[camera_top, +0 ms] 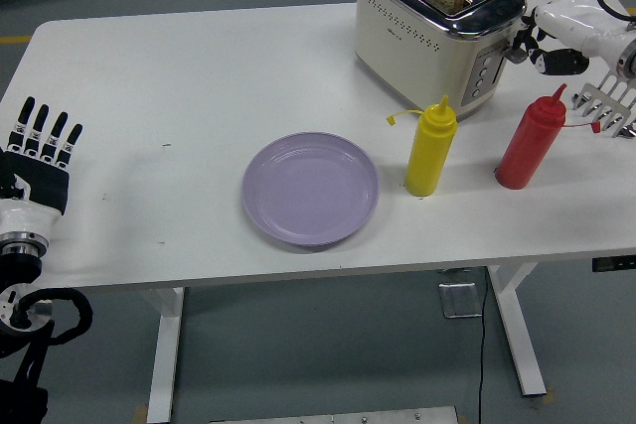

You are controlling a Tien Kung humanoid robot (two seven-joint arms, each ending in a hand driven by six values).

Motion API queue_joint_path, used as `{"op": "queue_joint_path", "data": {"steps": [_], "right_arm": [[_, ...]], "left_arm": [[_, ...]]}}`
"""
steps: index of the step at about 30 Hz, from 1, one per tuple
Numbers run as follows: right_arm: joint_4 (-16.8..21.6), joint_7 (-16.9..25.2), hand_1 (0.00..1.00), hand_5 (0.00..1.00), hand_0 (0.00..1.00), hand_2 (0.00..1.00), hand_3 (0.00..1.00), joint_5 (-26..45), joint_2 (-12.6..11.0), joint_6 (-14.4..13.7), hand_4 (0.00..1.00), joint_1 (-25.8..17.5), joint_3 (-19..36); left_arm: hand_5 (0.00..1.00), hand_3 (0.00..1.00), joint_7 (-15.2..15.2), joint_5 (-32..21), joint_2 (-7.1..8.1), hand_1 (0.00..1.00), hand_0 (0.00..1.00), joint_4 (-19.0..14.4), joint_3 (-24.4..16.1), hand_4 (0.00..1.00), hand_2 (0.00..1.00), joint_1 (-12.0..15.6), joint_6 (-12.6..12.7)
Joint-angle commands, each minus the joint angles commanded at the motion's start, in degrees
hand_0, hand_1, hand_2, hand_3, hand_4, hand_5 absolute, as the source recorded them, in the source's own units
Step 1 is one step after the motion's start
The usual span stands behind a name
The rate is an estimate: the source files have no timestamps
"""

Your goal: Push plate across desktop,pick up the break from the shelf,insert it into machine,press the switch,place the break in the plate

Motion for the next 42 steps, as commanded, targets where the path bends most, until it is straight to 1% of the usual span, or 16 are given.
{"op": "queue_joint_path", "data": {"steps": [23, 33, 34, 42], "right_arm": [[-2.14, 0.36, 0.611, 0.165, 0.570, 0.636, 0.562, 0.54, 1.78, -0.25, 0.091, 0.11, -2.29], [-3.82, 0.18, 0.611, 0.157, 0.570, 0.635, 0.560, 0.54, 2.70, -0.12, 0.084, 0.17, -3.58], [-3.87, 0.18, 0.611, 0.154, 0.570, 0.634, 0.558, 0.55, 2.73, -0.12, 0.056, 0.16, -3.66], [-4.45, 0.13, 0.610, 0.150, 0.570, 0.635, 0.556, 0.63, 3.23, 0.00, 0.053, 0.00, -4.58]], "left_arm": [[0.998, 0.880, 0.00, -0.03, -0.19, 0.891, 0.850, 0.29, -0.04, 0.678, 0.966, 0.01, 0.10], [0.998, 0.880, 0.01, -0.06, -0.26, 0.891, 0.850, 0.32, 0.01, 0.677, 0.967, 0.09, 0.14], [0.998, 0.880, 0.01, -0.06, -0.27, 0.891, 0.849, 0.32, 0.02, 0.677, 0.967, 0.10, 0.14], [0.998, 0.880, 0.03, -0.06, -0.32, 0.891, 0.850, 0.37, 0.11, 0.677, 0.967, 0.23, 0.13]]}}
